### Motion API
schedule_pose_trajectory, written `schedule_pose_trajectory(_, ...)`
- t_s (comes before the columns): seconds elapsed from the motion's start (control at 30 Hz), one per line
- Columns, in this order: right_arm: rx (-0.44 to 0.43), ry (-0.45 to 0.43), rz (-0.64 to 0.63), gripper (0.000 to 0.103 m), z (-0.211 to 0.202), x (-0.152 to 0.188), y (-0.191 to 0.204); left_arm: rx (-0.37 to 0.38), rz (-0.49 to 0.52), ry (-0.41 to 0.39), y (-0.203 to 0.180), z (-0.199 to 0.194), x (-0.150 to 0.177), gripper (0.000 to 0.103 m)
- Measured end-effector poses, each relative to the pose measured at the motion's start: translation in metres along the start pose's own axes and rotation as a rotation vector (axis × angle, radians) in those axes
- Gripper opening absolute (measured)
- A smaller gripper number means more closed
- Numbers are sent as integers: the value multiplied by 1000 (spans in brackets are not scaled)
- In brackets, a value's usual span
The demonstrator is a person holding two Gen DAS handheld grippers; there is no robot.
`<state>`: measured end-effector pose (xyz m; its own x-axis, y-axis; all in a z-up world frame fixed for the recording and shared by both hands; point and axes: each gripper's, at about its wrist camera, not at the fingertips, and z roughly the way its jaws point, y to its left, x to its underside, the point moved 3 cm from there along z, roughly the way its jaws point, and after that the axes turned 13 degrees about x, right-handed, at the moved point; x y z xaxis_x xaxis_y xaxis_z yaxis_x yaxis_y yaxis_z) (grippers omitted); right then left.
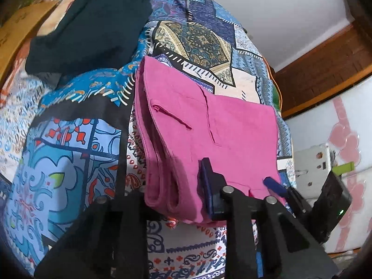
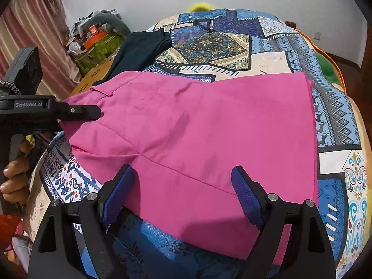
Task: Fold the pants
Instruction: 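Grasp the waistband end of the pink trousers with the left tool, then lift the waistband with the left tool and fold it over onto the hem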
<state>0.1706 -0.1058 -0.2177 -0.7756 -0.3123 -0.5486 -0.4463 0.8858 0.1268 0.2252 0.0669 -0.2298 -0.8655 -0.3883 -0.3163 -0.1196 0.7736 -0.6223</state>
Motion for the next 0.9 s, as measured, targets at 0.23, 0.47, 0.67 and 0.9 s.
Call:
schedule_pose_trajectory(0.23, -4, -3, 58, 84, -7, -5, -12, -162, 172, -62, -9, -36, 5, 20)
schedule_pose_trajectory(0.47, -7, 12, 11, 84, -1, 0, -1, -416, 414, -83, -17, -71, 22, 20)
schedule_pose_trajectory(0.67, -8, 5, -5, 84, 0, -4, 8, -493, 502, -131, -35, -72, 14, 20)
schedule_pose_trajectory(0.9, -12, 14, 4, 84, 0, -2, 6, -353, 496, -171, -74, -68, -19, 19)
